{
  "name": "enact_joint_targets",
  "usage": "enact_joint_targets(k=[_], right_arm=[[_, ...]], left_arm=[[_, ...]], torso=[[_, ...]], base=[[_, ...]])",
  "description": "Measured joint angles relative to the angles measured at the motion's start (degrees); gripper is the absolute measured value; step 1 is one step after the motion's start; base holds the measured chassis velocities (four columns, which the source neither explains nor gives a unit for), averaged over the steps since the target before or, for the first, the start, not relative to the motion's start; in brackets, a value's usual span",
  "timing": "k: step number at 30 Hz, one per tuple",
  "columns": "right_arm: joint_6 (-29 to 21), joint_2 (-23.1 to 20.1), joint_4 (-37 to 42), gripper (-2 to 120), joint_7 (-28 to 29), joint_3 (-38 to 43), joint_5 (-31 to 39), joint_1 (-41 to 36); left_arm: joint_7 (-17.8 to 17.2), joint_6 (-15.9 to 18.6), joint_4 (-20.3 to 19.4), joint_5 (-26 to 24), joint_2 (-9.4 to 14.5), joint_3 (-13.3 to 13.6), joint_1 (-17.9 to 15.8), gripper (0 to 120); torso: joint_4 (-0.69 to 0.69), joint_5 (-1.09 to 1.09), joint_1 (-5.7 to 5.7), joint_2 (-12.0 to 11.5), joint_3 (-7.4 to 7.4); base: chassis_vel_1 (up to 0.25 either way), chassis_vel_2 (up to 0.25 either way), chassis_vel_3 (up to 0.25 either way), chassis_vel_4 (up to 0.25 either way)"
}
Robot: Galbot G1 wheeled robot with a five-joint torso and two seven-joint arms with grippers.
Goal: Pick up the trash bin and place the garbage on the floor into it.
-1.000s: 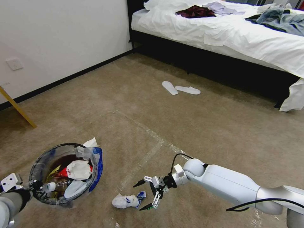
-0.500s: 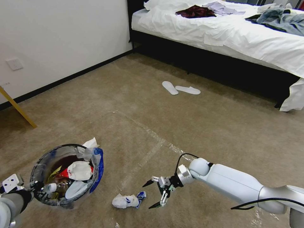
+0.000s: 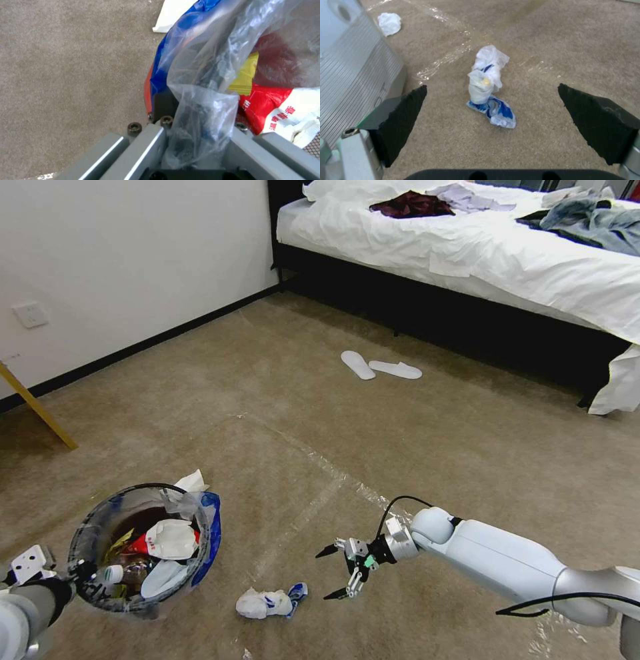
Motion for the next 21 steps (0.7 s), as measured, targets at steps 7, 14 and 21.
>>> enact_joint_targets(k=[7, 14, 21], right_arm=[[-0.9, 0.5, -1.1, 100, 1.0, -0.9, 0.2, 1.3], [-1.6, 1.4, -2.5, 100, 0.6, -2.0, 0.1, 2.7], [-2.0, 3.1, -4.9, 100, 0.8, -3.3, 0.6, 4.0]], left_arm=[[0.3, 0.0, 0.6, 0.4, -0.2, 0.6, -0.4, 0], [0.5, 0.0, 1.2, 0.8, -0.3, 1.4, -1.1, 0], [0.8, 0.0, 1.6, 0.9, -0.4, 1.7, -1.4, 0]], torso=[[0.0, 0.0, 0.0, 0.0, 0.0], [0.0, 0.0, 0.0, 0.0, 0.0], [0.0, 0.0, 0.0, 0.0, 0.0]], base=[[0.0, 0.0, 0.0, 0.0], [0.0, 0.0, 0.0, 0.0], [0.0, 0.0, 0.0, 0.0]])
